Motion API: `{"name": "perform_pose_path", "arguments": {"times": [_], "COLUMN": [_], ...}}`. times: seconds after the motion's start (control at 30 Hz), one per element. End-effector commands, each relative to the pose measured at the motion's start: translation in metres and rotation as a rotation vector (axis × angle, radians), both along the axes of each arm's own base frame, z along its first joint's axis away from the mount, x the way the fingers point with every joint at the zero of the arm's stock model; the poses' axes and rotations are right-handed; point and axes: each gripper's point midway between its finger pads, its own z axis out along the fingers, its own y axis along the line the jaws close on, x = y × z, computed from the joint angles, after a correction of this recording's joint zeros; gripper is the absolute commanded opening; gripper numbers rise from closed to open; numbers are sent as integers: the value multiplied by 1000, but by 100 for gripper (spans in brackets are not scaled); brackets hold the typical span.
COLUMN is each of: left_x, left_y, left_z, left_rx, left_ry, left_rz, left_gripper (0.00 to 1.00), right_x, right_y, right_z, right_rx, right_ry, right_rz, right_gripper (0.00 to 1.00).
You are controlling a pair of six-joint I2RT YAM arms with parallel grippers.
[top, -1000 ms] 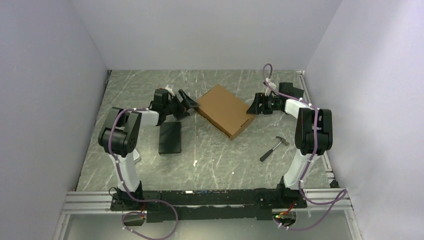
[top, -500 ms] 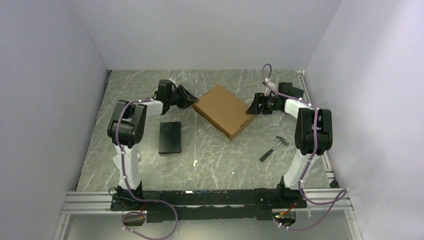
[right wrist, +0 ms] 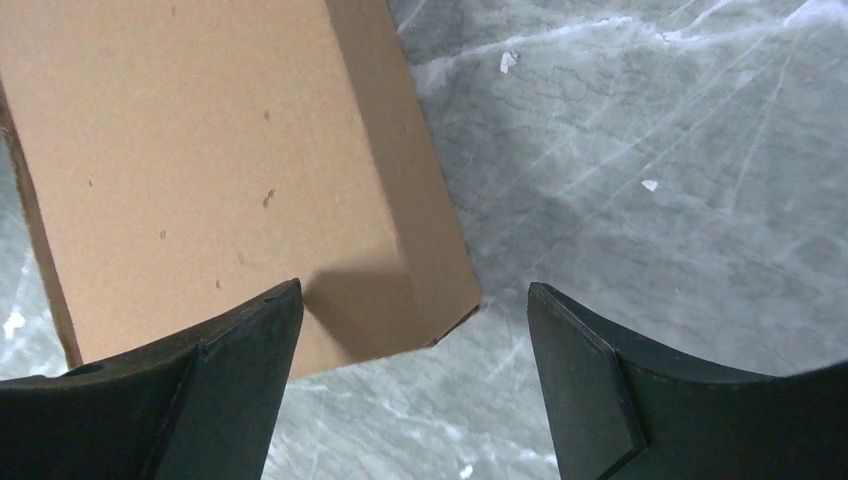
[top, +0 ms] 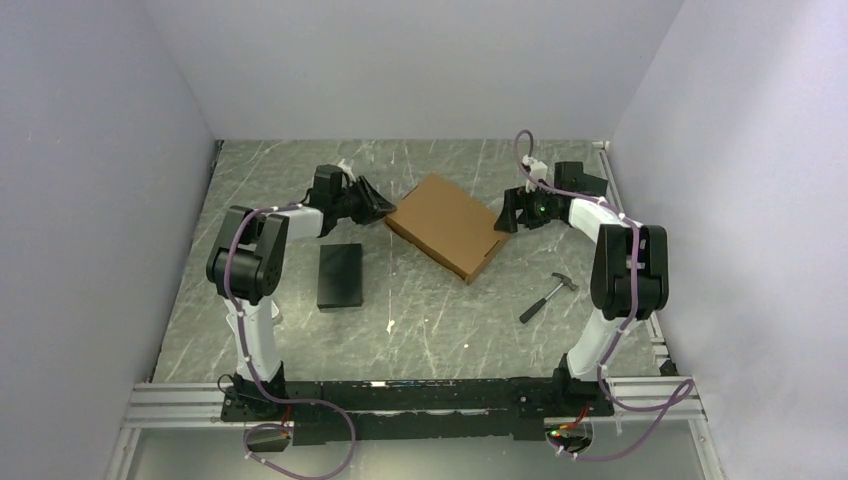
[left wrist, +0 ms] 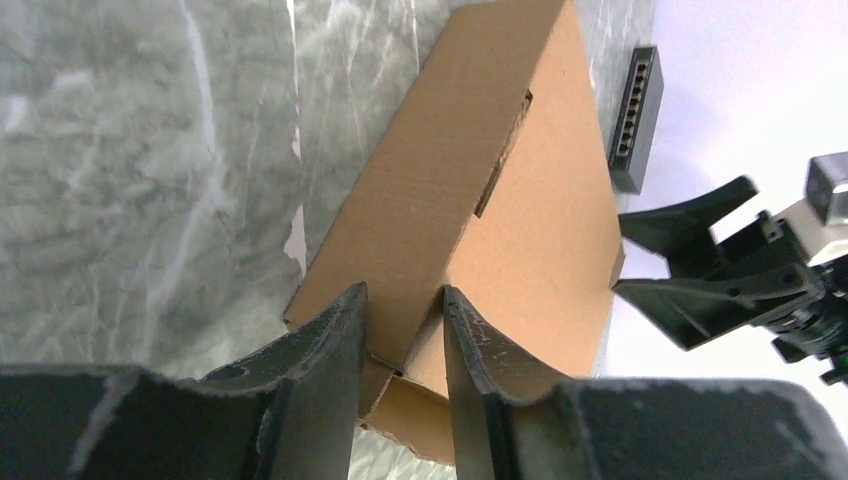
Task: Fold the paper box
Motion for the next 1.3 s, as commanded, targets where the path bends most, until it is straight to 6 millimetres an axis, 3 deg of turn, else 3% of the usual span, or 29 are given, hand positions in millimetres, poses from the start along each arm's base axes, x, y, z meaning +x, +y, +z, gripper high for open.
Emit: {"name": "perform_pose_path", "arguments": {"times": [0.0, 0.13, 0.23, 0.3, 0.43, 0.5, 0.57, 0.6, 0.73, 0.8, 0.87, 1.03, 1.27], "left_x": [-25, -41, -42, -38, -38, -45, -57, -63, -96, -107, -114, -108, -79], "left_y": [-12, -18, -8, 7, 37, 47, 49, 48, 29, 22, 13, -9, -15], "left_z": [11, 5, 11, 27, 68, 80, 85, 85, 73, 62, 50, 32, 5], "left_rx": [18, 22, 77, 123, 151, 126, 64, 26, -153, -207, -211, -170, -138], "left_ry": [-73, -63, -93, -141, -269, -292, -285, -268, -197, -146, -100, -23, 85], "left_rz": [-148, -212, -170, -98, 30, 70, 74, 63, -29, -32, -31, -16, 76], "left_gripper": [38, 36, 38, 41, 56, 71, 96, 99, 97, 88, 86, 88, 89], "right_x": [-5, -11, -18, -20, -4, 13, 30, 39, 68, 74, 73, 61, 45], "right_y": [-17, -16, -3, 12, 35, 44, 55, 58, 64, 69, 76, 81, 79], "right_z": [27, 51, 73, 84, 95, 96, 87, 84, 69, 61, 47, 25, 4], "right_rx": [-168, -202, -149, -80, 48, 85, 99, 99, 133, 153, 164, 182, 172], "right_ry": [-122, -217, -294, -315, -284, -256, -208, -196, -120, -85, -43, 29, 85], "right_rz": [54, 124, 208, 267, 327, 339, 327, 316, 258, 259, 266, 269, 278], "right_gripper": [87, 88, 89, 90, 90, 89, 89, 88, 86, 85, 83, 78, 63]}}
